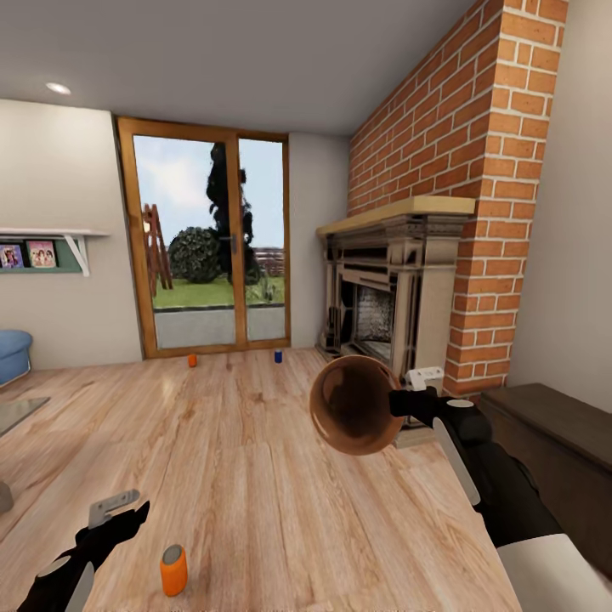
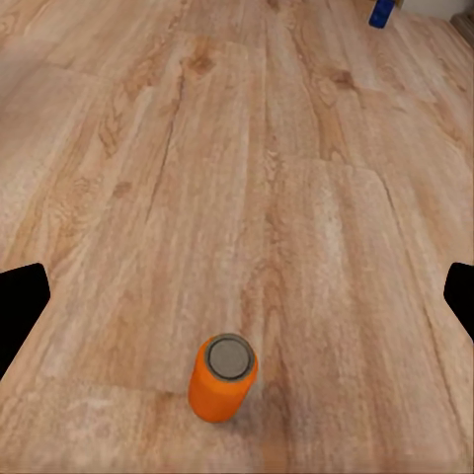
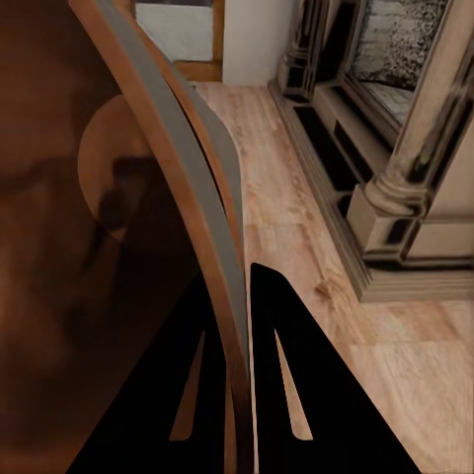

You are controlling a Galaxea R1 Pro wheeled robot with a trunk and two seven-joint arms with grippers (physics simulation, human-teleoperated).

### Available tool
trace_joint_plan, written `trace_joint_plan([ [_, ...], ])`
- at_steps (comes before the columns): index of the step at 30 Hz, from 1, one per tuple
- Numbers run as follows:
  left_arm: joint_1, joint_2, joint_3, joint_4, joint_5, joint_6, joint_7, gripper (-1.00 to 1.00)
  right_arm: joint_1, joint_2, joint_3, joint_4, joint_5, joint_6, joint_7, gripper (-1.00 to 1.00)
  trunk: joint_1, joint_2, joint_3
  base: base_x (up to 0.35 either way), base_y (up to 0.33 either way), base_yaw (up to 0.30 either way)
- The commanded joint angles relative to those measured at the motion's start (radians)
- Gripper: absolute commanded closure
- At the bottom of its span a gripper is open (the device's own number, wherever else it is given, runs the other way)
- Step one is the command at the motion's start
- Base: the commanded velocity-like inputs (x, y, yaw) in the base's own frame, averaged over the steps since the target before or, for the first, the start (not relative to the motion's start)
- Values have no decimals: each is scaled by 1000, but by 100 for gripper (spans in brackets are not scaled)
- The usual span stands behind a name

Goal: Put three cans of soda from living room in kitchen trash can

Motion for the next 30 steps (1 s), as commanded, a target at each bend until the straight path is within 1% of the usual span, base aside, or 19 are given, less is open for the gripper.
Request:
trace_joint_plan([
  [1, 0, 0, 0, 0, 0, 0, 0, -100, -1, 0, -1, -2, -4, 0, 4, 100, 4, -7, -3, 0, 0, 0],
  [13, 0, 0, 0, 1, -3, 0, 0, -100, -1, 3, 3, -2, -4, 0, 4, 100, 9, -10, -49, 0, 0, 0],
  [17, 0, 0, -7, 6, -3, 0, -1, -100, -1, 3, 4, -2, -4, 0, 4, 100, 11, -11, -65, 0, 0, 0],
  [18, 0, 0, -11, 7, -2, 0, -1, -100, -1, 4, 5, -2, -4, 0, 4, 100, 11, -11, -69, 0, 0, 0],
  [20, 1, 0, -24, 8, 0, 0, -1, -100, -1, 4, 5, -2, -4, 0, 4, 100, 11, -11, -69, 0, 0, 0],
  [22, 0, 0, -46, 8, 0, 1, 0, -100, -1, 5, 6, -2, -4, 0, 4, 100, 11, -11, -69, 8, 4, 0],
  [23, 0, 0, -50, 8, -1, 2, 0, -100, -1, 5, 6, -2, -4, 0, 4, 100, 11, -11, -69, 49, 26, 0],
  [26, 0, -1, -65, 10, -3, 6, 16, -100, -1, 5, 6, -2, -4, 0, 4, 100, 11, -11, -69, 167, 89, 0],
  [29, 0, -1, -96, 11, -3, 10, 47, -100, -1, 5, 7, -2, -4, 0, 4, 100, 11, -11, -69, 266, 114, 0],
  [30, 0, -1, -100, 11, -3, 10, 49, -100, -1, 5, 8, -2, -4, 0, 4, 100, 11, -11, -69, 296, 112, 0],
])
